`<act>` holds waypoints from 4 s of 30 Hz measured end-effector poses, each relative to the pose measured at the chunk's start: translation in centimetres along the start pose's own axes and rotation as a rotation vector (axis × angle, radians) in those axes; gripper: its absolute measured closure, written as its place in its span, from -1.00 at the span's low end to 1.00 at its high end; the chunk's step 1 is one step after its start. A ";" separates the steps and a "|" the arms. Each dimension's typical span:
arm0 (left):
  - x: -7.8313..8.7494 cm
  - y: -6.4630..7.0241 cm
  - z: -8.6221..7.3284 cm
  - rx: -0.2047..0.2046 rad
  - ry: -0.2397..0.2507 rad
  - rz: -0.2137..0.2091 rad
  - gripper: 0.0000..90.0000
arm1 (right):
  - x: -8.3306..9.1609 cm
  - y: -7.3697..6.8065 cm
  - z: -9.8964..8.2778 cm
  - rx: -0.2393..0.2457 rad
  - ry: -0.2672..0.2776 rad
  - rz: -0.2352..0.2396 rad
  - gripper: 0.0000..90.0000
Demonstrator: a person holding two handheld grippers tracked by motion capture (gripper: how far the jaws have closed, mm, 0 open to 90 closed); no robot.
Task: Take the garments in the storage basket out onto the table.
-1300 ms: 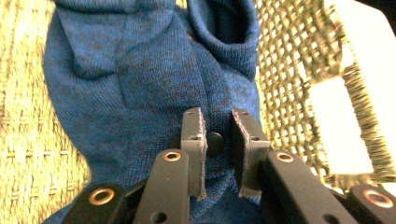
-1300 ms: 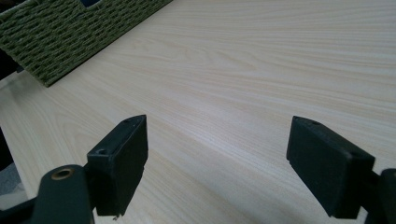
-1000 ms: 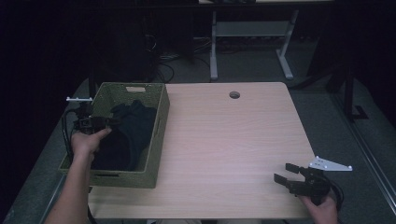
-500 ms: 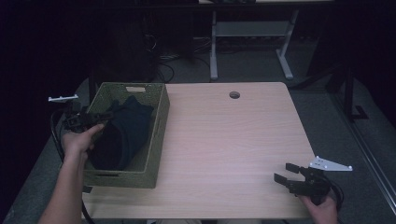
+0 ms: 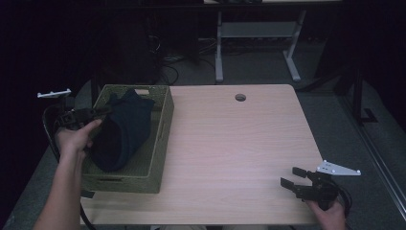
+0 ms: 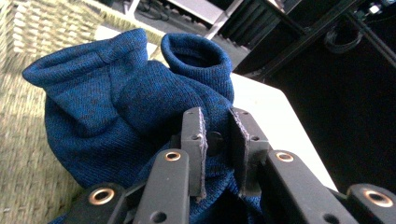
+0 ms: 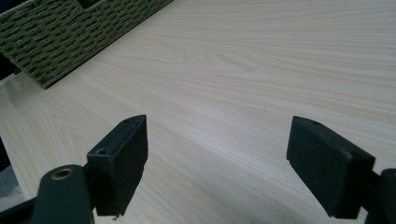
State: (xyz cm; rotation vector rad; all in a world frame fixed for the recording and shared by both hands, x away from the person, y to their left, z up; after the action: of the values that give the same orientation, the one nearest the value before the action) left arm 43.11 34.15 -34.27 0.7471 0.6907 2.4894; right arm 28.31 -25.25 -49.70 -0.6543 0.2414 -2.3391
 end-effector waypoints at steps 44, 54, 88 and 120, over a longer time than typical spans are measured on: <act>-1.3 12.9 4.0 -0.167 0.013 -0.195 0.71 | -0.1 -0.3 0.2 0.001 0.006 0.012 -0.55; -3.2 16.8 3.5 -0.212 -0.024 -0.244 0.71 | -0.1 -0.3 0.2 0.001 0.008 0.011 -0.55; -13.9 25.0 -5.5 -0.250 -0.225 -0.351 0.70 | 0.6 -0.3 0.5 0.005 0.032 0.024 -0.55; -21.0 19.5 -18.8 -0.221 -0.456 -0.225 0.63 | 0.4 -0.6 0.2 0.005 0.007 0.025 -0.51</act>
State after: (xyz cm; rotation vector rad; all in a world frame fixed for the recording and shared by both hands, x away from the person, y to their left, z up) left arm 42.37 1.48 -44.73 1.0396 0.3076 2.0453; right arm 27.87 -25.06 -49.21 -0.6376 0.2455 -2.3178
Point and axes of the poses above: each handheld gripper's, and its own axes: x roughly backward along the jaws, z roughly out of its top, y roughly to its right, the point moved 8 cm from there along -x, roughly forward along the jaws, and after that the axes turned 5 degrees about y, right-handed, at the moved point
